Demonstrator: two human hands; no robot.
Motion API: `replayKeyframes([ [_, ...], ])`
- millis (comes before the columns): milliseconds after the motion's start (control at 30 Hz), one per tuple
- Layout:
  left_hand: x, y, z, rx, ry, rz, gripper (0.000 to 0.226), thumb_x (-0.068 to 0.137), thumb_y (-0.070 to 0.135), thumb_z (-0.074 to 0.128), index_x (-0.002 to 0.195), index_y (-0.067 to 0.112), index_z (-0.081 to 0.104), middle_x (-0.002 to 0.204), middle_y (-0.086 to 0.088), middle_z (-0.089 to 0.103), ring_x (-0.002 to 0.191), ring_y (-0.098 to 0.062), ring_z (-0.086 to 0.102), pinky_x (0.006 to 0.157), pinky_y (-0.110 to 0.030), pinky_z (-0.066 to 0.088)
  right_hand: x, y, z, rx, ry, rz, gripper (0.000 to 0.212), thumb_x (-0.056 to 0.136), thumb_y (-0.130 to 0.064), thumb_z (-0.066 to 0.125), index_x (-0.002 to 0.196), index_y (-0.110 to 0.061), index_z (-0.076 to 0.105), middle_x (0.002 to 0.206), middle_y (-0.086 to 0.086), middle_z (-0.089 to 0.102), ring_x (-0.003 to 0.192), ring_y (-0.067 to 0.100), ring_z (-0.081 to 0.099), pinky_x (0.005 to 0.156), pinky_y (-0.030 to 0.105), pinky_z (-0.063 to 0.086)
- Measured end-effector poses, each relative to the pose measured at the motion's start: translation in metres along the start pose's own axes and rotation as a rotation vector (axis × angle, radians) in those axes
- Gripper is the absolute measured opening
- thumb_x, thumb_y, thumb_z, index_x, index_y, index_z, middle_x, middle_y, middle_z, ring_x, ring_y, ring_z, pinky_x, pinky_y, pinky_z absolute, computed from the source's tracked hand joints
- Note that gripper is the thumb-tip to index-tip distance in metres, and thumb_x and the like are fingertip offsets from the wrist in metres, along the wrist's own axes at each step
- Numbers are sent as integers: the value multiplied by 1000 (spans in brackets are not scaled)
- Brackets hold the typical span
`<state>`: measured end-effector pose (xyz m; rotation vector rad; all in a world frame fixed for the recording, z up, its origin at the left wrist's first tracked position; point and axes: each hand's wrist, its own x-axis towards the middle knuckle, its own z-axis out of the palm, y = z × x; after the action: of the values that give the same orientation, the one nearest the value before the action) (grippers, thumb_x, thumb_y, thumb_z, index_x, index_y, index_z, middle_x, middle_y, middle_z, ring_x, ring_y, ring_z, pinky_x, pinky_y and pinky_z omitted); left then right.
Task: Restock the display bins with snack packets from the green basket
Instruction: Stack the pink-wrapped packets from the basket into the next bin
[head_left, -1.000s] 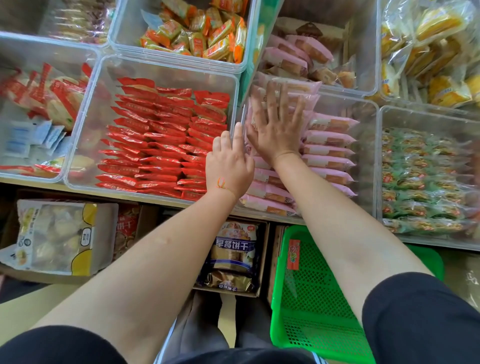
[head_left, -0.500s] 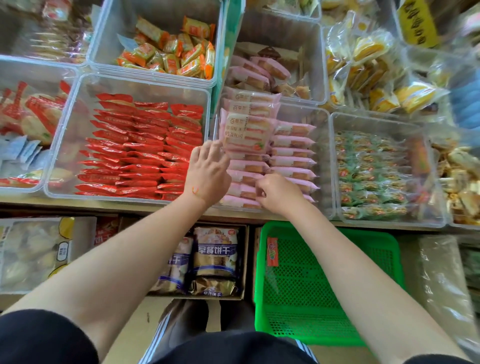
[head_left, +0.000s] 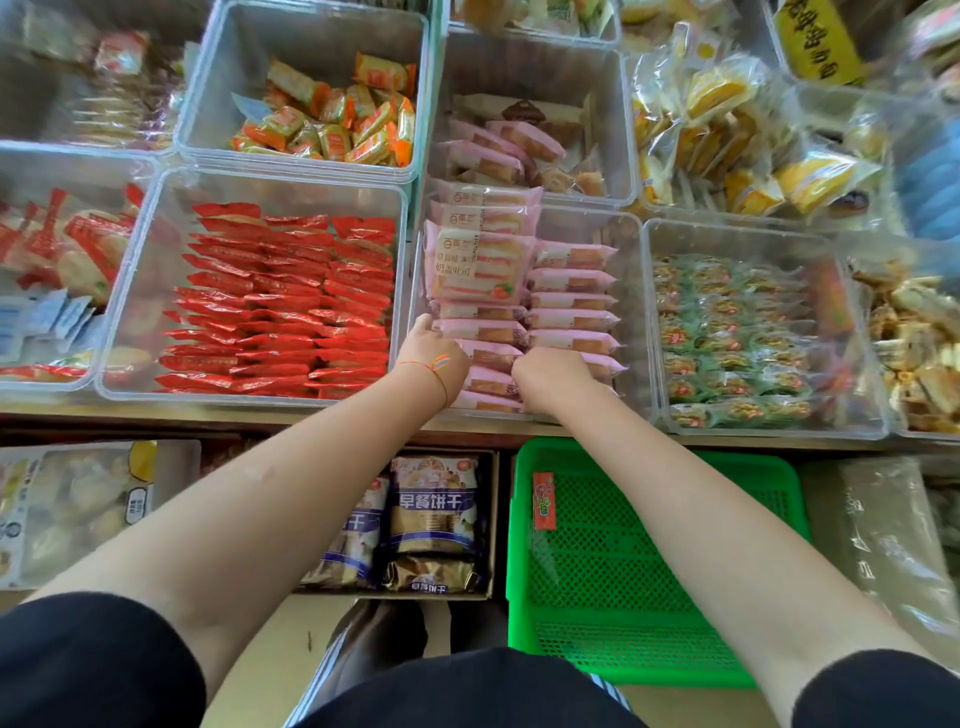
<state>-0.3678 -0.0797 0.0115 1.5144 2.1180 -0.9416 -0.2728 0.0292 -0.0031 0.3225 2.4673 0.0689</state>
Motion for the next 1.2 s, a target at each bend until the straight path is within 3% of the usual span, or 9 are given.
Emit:
replayKeyframes([
  [133,-3,-4,-7,68,-87,72,33,99,13,46,129,18,57,134,-3,57,131,-29,45,113,-40,23,1,6,2,118,-11,11,18,87,-5,55,72,-10,47,70,3,48,60,22,49,45,29,35],
  [333,1,-14,-19,89,-217,118,39,101,24,49,138,13,48,143,-6,48,136,-30,41,113,-44,27,-1,15,9,222,34,58,29,87,-6,54,62,-15,43,74,4,54,61,24,51,49,31,42],
  [500,3,-23,-8,78,85,4,25,94,16,51,116,22,63,119,-3,62,116,-24,52,102,-35,33,2,15,0,282,250,82,7,94,-14,55,89,-11,59,92,4,59,80,28,59,58,34,46],
  [600,7,-15,3,117,115,-10,24,95,16,50,113,25,63,112,2,66,115,-23,52,105,-37,29,5,3,3,221,196,38,12,95,-20,58,98,-9,63,97,3,54,86,30,61,63,36,46],
  [733,11,-8,8,106,148,-15,22,94,14,52,109,24,64,109,4,67,113,-22,54,106,-36,27,5,-11,4,67,105,80,23,91,-1,54,112,-8,63,103,9,55,82,28,58,61,35,46],
  [800,10,-8,10,98,156,-14,21,94,13,52,109,24,64,107,4,67,112,-21,55,106,-36,27,5,-11,0,40,84,81,27,89,4,53,111,-8,64,97,6,54,85,28,59,61,34,45],
  [900,8,-7,12,43,169,2,19,92,8,51,101,21,62,89,3,56,105,-20,55,102,-35,29,3,0,-2,70,113,84,23,86,4,52,98,-9,67,75,2,49,72,26,53,52,31,38],
  [1067,5,-8,13,18,171,36,17,92,7,50,94,23,58,92,1,58,105,-21,54,101,-35,29,1,12,0,142,278,157,16,89,-1,53,90,-13,63,87,4,59,73,27,54,57,32,35],
  [1200,6,-10,15,76,170,36,20,93,9,50,101,21,63,92,2,58,103,-20,54,98,-34,30,2,9,5,96,230,147,24,85,6,54,100,-9,65,99,8,63,91,32,62,63,35,39],
])
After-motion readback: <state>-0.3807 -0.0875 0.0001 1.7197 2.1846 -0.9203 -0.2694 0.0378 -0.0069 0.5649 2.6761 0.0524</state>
